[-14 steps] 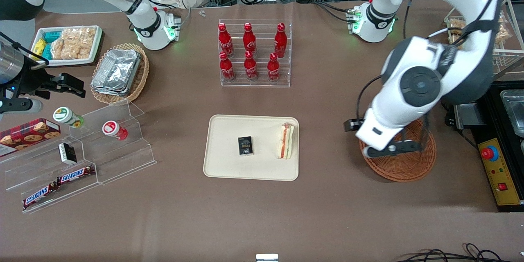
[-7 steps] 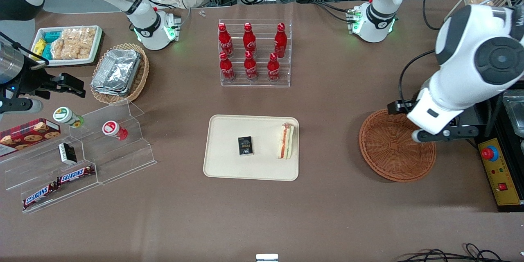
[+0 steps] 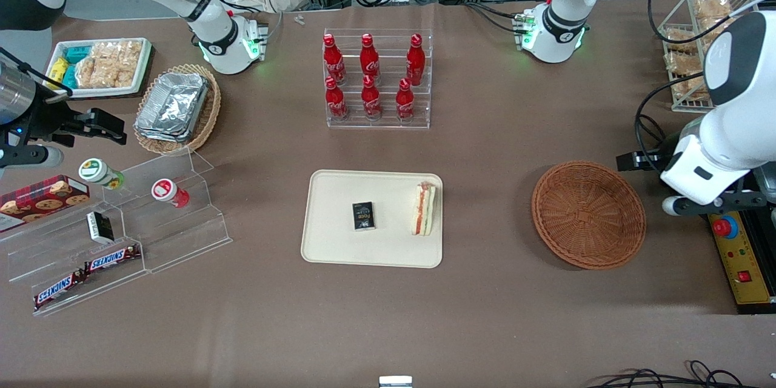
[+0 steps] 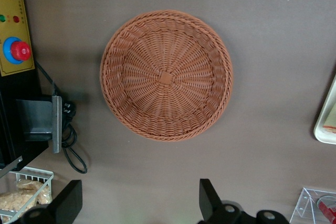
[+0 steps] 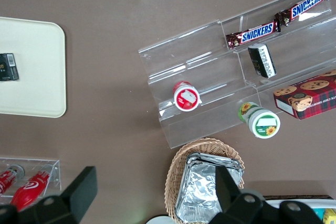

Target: Place sandwich from basket to tray

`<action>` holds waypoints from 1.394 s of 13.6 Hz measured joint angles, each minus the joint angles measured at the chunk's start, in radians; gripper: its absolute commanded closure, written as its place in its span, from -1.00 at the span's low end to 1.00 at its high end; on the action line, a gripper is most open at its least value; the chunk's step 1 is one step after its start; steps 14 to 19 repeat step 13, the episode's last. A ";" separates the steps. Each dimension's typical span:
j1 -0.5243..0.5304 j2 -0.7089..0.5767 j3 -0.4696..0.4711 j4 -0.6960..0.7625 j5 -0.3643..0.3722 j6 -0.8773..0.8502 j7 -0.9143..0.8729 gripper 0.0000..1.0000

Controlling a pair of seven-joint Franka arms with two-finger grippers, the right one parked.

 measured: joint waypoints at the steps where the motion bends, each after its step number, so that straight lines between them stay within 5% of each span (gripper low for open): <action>1: 0.001 0.000 0.006 0.000 0.000 0.000 0.005 -1.00; 7: -0.278 -0.018 0.342 -0.001 -0.041 0.000 0.052 -1.00; 10: -0.358 -0.031 0.489 -0.002 -0.117 0.000 0.131 -1.00; 19: -0.357 -0.037 0.515 -0.006 -0.132 0.000 0.155 -1.00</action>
